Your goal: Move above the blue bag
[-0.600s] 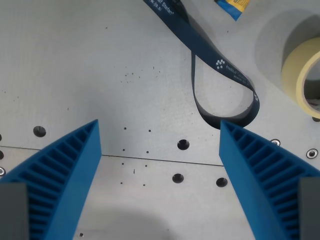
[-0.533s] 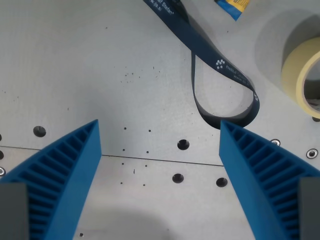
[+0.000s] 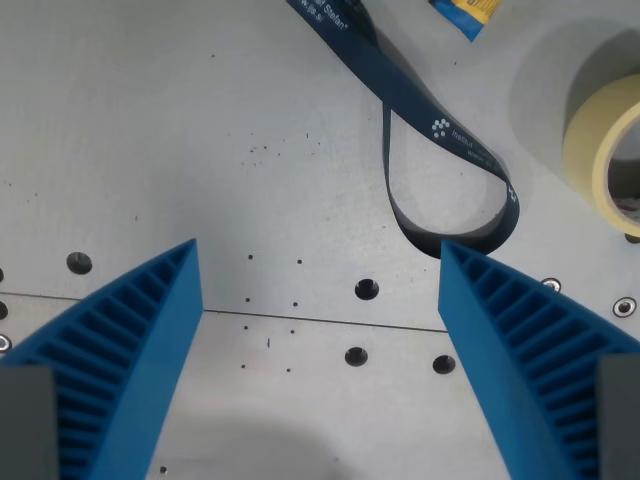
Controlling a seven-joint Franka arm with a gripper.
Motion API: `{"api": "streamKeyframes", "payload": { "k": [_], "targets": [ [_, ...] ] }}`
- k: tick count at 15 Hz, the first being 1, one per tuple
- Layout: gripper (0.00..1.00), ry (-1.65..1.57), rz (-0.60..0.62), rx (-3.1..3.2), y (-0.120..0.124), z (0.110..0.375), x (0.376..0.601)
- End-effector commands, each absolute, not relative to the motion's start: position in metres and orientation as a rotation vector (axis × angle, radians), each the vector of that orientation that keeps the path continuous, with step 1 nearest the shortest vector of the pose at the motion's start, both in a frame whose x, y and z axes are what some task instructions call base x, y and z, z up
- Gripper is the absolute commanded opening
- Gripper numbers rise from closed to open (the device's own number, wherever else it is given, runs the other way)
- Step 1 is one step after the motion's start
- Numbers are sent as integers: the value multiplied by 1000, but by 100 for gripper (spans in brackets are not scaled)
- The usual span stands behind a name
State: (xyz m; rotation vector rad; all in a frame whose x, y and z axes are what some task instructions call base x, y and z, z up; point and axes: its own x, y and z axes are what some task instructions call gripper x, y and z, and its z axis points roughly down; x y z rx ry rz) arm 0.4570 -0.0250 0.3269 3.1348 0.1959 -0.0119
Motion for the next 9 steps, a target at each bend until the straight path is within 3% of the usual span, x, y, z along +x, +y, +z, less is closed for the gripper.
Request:
{"api": "streamKeyframes", "payload": {
  "k": [1,9],
  "targets": [
    [100,113,3,3137,-27,325,459],
    [100,-117,14,3130,-41,307,473]
  ]
}}
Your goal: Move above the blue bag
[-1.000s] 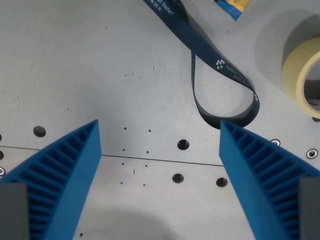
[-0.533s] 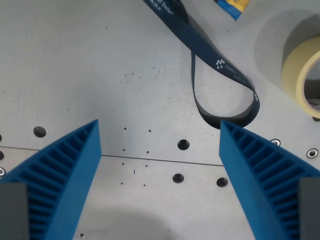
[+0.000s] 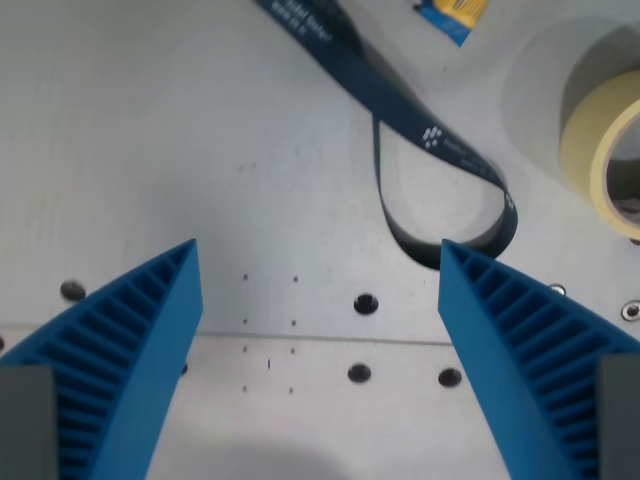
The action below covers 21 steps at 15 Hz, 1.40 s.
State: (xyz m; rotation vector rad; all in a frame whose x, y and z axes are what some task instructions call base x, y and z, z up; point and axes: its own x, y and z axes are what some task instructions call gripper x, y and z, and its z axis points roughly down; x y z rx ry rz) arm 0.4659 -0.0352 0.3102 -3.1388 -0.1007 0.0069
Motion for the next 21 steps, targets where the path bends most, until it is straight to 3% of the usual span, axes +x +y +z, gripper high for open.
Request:
{"api": "streamKeyframes", "payload": {
  "k": [1,21],
  "targets": [
    [100,157,-14,-3149,-43,304,476],
    [100,874,-26,-3017,-108,211,543]
  ]
}}
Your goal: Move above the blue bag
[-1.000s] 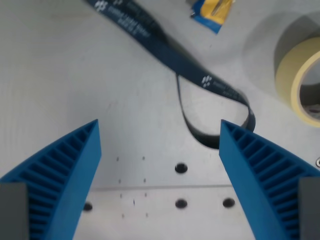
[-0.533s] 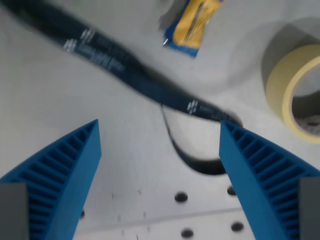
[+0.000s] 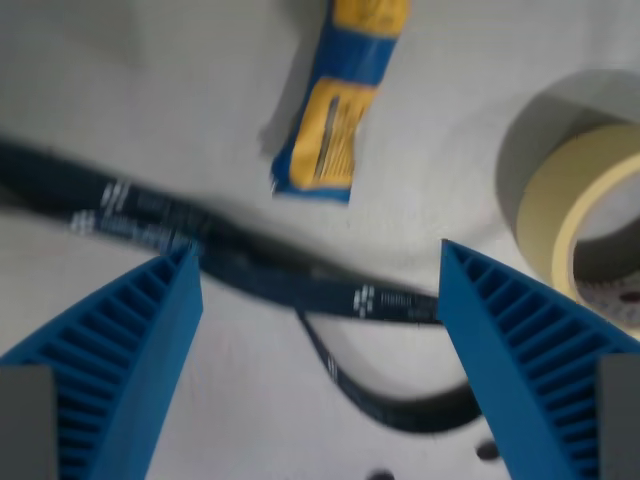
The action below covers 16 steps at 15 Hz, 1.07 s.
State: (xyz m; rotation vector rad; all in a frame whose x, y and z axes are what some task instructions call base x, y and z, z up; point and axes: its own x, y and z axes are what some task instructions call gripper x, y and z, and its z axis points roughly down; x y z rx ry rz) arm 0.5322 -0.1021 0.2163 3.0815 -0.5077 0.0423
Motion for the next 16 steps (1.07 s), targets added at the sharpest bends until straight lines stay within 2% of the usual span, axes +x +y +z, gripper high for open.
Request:
{"api": "streamKeyframes", "payload": {
  "k": [1,9,16],
  "targets": [
    [100,-904,27,3011,-111,206,547],
    [100,-987,29,2987,-129,170,571],
    [100,-967,44,2993,-137,155,581]
  ]
}}
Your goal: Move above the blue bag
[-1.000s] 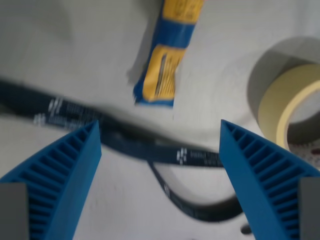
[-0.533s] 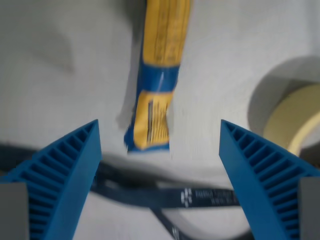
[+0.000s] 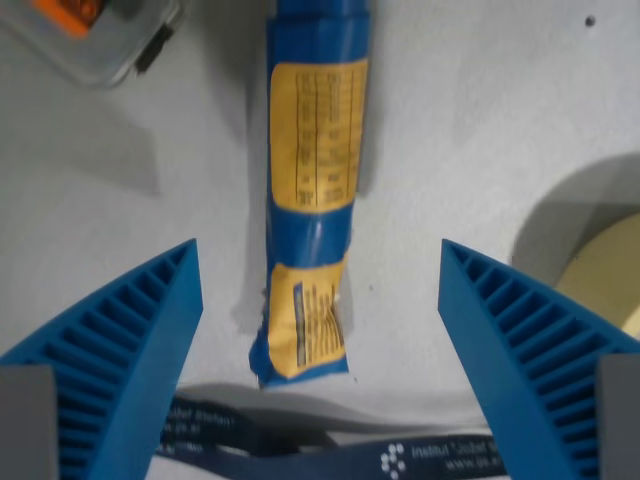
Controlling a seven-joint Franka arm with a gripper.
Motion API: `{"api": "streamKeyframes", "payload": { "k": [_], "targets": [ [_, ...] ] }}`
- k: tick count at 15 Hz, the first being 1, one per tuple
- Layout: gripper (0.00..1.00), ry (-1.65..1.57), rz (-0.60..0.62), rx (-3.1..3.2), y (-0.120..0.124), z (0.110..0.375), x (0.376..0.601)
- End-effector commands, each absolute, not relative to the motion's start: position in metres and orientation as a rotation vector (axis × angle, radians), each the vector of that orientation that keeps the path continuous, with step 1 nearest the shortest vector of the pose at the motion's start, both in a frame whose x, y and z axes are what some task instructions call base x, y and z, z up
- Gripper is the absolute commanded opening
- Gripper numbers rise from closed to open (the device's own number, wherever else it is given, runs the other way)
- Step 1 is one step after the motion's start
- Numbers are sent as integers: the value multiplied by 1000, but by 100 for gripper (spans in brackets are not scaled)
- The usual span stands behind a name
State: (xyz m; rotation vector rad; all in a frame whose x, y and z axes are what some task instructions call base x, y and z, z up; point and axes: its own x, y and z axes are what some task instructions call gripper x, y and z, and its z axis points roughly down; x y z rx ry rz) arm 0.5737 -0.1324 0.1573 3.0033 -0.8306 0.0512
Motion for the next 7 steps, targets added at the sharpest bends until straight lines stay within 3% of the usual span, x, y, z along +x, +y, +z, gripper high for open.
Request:
{"api": "streamKeyframes", "payload": {
  "k": [1,7],
  "targets": [
    [100,-955,44,2997,-137,154,582],
    [100,-919,40,3010,-139,150,585]
  ]
}}
